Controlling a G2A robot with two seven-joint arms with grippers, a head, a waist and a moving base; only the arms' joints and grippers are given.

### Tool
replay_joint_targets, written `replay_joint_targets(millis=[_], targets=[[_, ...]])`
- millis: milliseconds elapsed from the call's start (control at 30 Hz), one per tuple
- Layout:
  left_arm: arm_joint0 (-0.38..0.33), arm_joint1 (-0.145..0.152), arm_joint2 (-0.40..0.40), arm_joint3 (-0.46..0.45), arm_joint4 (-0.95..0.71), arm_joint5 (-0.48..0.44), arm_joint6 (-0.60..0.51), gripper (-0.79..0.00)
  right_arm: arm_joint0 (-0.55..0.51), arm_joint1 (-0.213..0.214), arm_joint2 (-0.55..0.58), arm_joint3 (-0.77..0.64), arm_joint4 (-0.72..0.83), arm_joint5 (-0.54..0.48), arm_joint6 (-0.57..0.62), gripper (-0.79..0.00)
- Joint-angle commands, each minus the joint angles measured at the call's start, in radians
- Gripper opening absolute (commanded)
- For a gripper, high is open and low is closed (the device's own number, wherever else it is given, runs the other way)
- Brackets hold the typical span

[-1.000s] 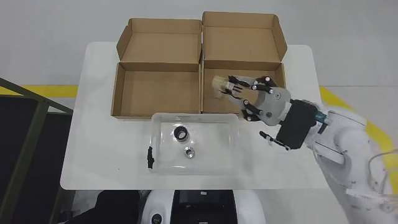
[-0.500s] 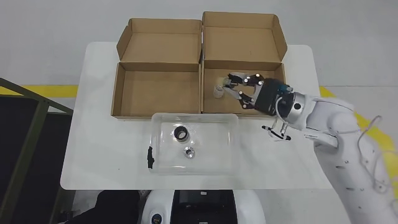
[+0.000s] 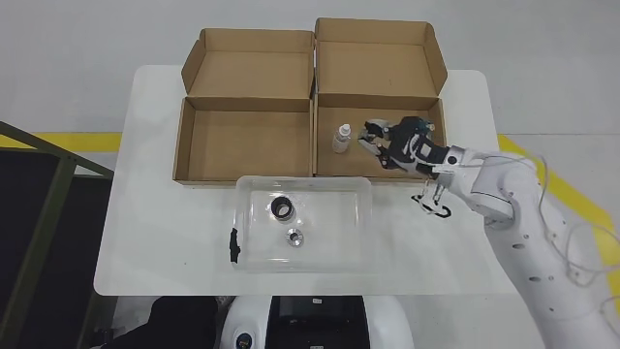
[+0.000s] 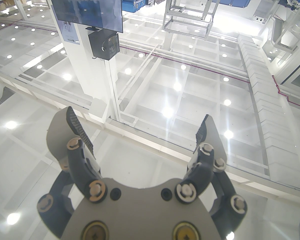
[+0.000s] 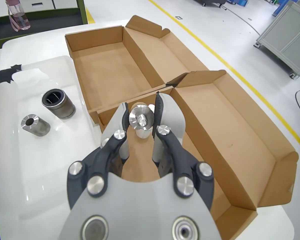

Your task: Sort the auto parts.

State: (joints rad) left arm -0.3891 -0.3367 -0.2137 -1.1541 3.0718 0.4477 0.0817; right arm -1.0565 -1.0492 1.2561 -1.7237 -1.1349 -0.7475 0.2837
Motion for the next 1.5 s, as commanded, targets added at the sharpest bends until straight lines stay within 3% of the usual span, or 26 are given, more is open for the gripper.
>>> replay_joint_targets(millis=[0,300,733,1233,1300,1433,1467], targets=[[0.000,0.000,0.000,0.000,0.000,0.000,0.000,0.000,-0.001,0.001,0.000,0.012,-0.001,0.001,0.011,-0.785],[0.000,0.000,0.000,0.000,0.000,0.000,0.000,0.000,0.022,0.000,-0.030,0.097,0.005,-0.009,0.086,-0.785],[0.000,0.000,0.000,0.000,0.000,0.000,0.000,0.000,0.154,-0.024,-0.143,0.264,0.026,0.010,0.193,-0.785],[0.000,0.000,0.000,0.000,0.000,0.000,0.000,0.000,0.290,-0.061,-0.259,0.441,0.023,0.045,0.235,-0.785],[0.000,0.000,0.000,0.000,0.000,0.000,0.000,0.000,0.301,-0.065,-0.272,0.452,0.015,0.047,0.242,-0.705],[0.000,0.000,0.000,0.000,0.000,0.000,0.000,0.000,0.318,-0.074,-0.300,0.465,-0.002,0.058,0.252,-0.690],[0.000,0.000,0.000,0.000,0.000,0.000,0.000,0.000,0.321,-0.076,-0.306,0.467,0.000,0.059,0.251,-0.646]])
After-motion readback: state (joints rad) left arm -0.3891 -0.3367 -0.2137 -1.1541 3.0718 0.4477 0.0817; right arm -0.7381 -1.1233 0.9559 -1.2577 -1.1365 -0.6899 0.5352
